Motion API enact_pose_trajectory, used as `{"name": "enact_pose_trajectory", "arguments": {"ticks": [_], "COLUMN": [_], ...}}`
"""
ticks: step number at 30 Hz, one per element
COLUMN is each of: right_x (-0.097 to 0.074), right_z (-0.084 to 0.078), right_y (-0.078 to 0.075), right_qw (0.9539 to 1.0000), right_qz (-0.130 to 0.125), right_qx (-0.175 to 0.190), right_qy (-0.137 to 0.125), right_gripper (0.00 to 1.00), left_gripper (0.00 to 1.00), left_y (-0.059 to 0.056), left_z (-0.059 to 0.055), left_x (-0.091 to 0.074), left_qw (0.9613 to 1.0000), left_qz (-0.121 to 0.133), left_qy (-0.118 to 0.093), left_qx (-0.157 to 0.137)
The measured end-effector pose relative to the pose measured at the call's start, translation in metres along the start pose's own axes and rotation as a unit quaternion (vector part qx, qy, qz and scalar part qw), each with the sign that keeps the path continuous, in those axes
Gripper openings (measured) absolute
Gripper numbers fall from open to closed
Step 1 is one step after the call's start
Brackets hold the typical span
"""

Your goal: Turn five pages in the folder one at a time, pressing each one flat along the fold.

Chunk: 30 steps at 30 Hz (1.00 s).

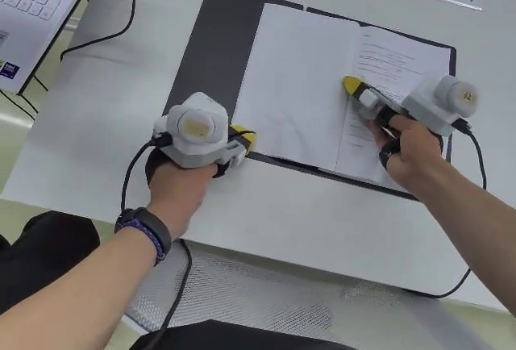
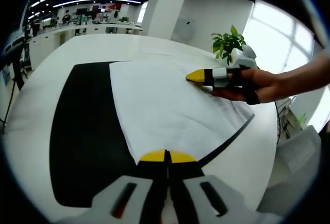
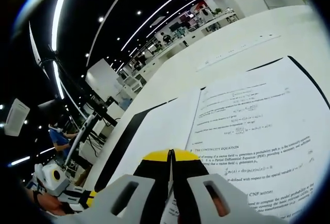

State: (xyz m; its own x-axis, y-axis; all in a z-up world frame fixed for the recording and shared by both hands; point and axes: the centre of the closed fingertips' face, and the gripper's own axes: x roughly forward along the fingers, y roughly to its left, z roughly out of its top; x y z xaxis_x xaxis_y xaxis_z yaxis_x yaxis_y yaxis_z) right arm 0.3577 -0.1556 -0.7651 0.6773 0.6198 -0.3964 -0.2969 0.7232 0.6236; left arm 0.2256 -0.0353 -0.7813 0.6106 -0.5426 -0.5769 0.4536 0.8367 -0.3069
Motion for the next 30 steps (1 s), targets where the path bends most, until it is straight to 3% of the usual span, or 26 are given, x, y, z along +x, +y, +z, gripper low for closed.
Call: {"name": "enact_pose_trajectory", "arguments": {"ticks": [9,16,23,30], "right_x": [0.011,0.02,0.03,0.041], "right_z": [0.012,0.023,0.041,0.051], "right_y": [-0.011,-0.014,-0.024,-0.031], "right_qw": [0.9999,0.9995,0.997,0.996], "right_qz": [-0.002,-0.005,-0.023,-0.027], "right_qx": [0.006,0.016,0.04,0.048], "right_qy": [-0.011,-0.029,-0.063,-0.07], "right_gripper": [0.0,0.0,0.0,0.0], "left_gripper": [0.0,0.0,0.0,0.0], "left_y": [0.0,0.001,0.002,0.002], "left_z": [0.0,0.0,0.0,0.001], "left_x": [0.0,0.0,0.002,0.002], "left_qw": [1.0,1.0,1.0,1.0], "left_qz": [0.0,-0.002,-0.005,-0.005], "left_qy": [0.0,0.001,0.002,0.003], "left_qx": [-0.002,-0.001,-0.004,-0.004]}}
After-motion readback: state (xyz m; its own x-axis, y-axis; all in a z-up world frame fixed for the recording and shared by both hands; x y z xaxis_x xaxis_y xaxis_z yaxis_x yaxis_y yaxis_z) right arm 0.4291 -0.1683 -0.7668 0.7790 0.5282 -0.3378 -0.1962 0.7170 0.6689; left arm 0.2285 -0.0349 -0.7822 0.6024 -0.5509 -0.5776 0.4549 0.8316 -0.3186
